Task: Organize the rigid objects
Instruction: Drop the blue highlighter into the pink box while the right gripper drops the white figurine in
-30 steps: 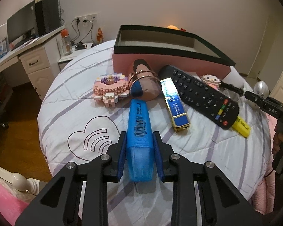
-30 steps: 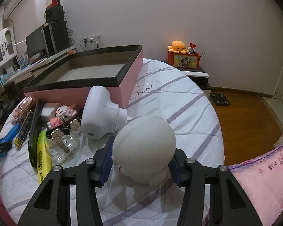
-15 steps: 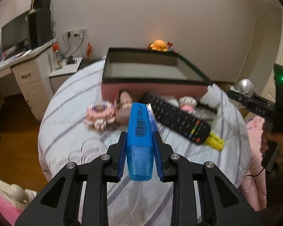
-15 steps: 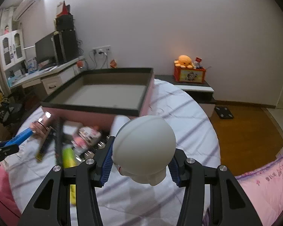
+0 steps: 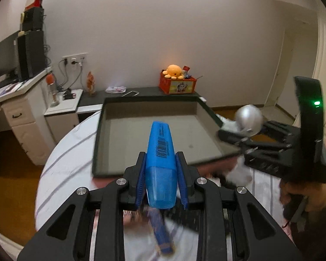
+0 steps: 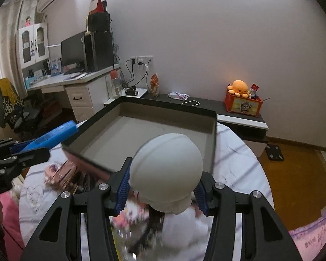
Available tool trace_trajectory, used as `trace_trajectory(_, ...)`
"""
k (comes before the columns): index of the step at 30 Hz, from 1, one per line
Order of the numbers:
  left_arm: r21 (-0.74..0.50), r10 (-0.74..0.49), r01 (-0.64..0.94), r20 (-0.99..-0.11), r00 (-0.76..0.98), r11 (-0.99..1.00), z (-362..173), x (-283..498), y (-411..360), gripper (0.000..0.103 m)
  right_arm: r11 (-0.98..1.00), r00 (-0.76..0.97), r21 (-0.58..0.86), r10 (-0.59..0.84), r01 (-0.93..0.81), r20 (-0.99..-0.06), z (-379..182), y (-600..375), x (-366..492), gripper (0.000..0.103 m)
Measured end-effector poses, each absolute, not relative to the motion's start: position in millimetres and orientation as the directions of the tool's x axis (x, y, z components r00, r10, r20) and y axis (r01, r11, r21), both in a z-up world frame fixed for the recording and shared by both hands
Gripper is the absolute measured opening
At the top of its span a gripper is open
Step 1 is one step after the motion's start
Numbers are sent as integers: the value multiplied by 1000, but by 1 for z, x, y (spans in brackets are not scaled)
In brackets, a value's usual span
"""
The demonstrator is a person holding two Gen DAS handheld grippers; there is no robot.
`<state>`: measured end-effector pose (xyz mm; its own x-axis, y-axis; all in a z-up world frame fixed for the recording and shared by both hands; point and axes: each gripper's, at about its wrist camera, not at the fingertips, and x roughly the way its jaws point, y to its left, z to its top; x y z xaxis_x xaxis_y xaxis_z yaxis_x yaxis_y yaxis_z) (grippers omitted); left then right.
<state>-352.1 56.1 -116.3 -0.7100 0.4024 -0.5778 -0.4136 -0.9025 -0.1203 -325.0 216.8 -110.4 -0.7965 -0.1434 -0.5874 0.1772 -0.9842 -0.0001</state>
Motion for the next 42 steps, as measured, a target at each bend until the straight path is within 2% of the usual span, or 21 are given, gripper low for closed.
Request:
trace_trajectory(10,-155,377,-376,-674,-636,-913,-161,-426,71,26,-977,-707,-15,-145,215,-692,-139,186,-399,52)
trace_trajectory(15,-175,369,-340,-647,-668,-924,-165,-428,64,27,-974,-667,2,-155,225,-729,-158,185,-412,52)
trace_trajectory(17,-161,333,-303,-647,-686,-939,-164,-432,61,34,-973,-669,20,-173,229,-723,-158,187,-411,53)
trace_trajectory(18,-167,323,-285,-646,-692,-944,-165,-433,58,46,-973,-668,10,-167,232,-726,-157,186,-412,53)
trace_trajectory(19,-170,302,-254,-641,-705,-952,-165,-434,54,56,-973,-670,0,-160,232,-725,-156,184,-411,58)
trace_trajectory(20,-166,283,-231,-640,-714,-959,-165,-435,50,57,-974,-681,-16,-145,225,-718,-154,183,-410,73)
trace_trajectory(21,-153,267,-221,-646,-715,-963,-165,-434,46,57,-977,-697,-32,-127,211,-706,-151,182,-407,78)
trace_trajectory(23,-150,264,-219,-644,-718,-964,-161,-432,39,60,-980,-714,-46,-109,194,-691,-147,183,-403,80)
trace_trajectory(25,-159,266,-214,-624,-734,-964,-152,-421,32,75,-982,-723,-14,-130,190,-678,-140,188,-397,80)
trace_trajectory(29,-108,232,-207,-564,-792,-972,-129,-385,23,81,-989,-763,-26,-97,147,-639,-122,197,-379,80)
trace_trajectory(31,-89,231,-217,-533,-814,-972,-119,-364,22,91,-991,-787,-27,-86,129,-611,-112,200,-366,80)
trace_trajectory(37,-50,226,-231,-486,-844,-972,-100,-317,23,100,-996,-860,-27,-61,87,-506,-82,207,-310,83)
trace_trajectory(42,-24,233,-253,-478,-847,-967,-90,-276,26,101,-999,-909,-34,-24,42,-417,-67,213,-262,84)
